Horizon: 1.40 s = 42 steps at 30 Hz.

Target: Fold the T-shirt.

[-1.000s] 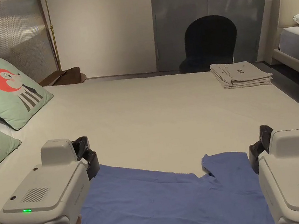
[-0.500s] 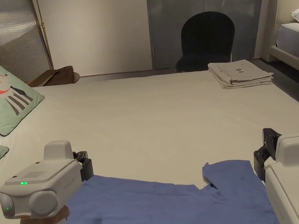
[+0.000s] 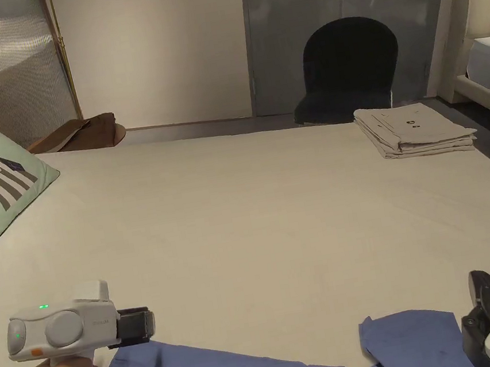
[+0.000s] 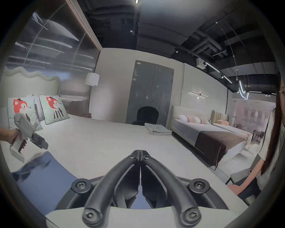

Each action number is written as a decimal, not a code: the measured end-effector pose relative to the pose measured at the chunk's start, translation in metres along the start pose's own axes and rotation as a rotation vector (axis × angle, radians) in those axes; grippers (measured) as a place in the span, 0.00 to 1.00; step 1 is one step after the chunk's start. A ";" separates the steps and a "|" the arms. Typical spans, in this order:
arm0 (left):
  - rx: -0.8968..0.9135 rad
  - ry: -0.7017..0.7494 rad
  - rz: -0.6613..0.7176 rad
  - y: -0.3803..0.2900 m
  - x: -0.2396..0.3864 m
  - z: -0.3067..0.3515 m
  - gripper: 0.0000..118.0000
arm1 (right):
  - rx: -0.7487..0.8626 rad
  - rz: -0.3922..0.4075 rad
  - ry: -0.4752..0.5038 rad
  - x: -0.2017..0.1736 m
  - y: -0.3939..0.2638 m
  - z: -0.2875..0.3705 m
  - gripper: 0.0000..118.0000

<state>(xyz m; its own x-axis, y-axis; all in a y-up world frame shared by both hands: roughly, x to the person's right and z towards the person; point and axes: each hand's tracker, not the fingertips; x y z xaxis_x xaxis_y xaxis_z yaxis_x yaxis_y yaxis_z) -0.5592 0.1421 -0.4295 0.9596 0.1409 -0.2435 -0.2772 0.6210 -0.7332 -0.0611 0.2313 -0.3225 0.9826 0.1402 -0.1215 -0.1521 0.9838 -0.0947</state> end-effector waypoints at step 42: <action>0.208 -0.055 -0.176 -0.031 0.034 0.100 0.02 | -0.833 -0.200 -0.010 0.065 -0.129 -0.131 0.89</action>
<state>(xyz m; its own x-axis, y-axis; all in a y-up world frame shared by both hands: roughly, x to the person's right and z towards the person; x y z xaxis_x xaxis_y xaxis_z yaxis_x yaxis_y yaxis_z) -0.5133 0.2045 -0.3518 0.9949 0.0544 -0.0851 -0.0954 0.7839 -0.6136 0.0087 0.0987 -0.4477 0.9996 -0.0224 -0.0172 -0.0007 0.5879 -0.8089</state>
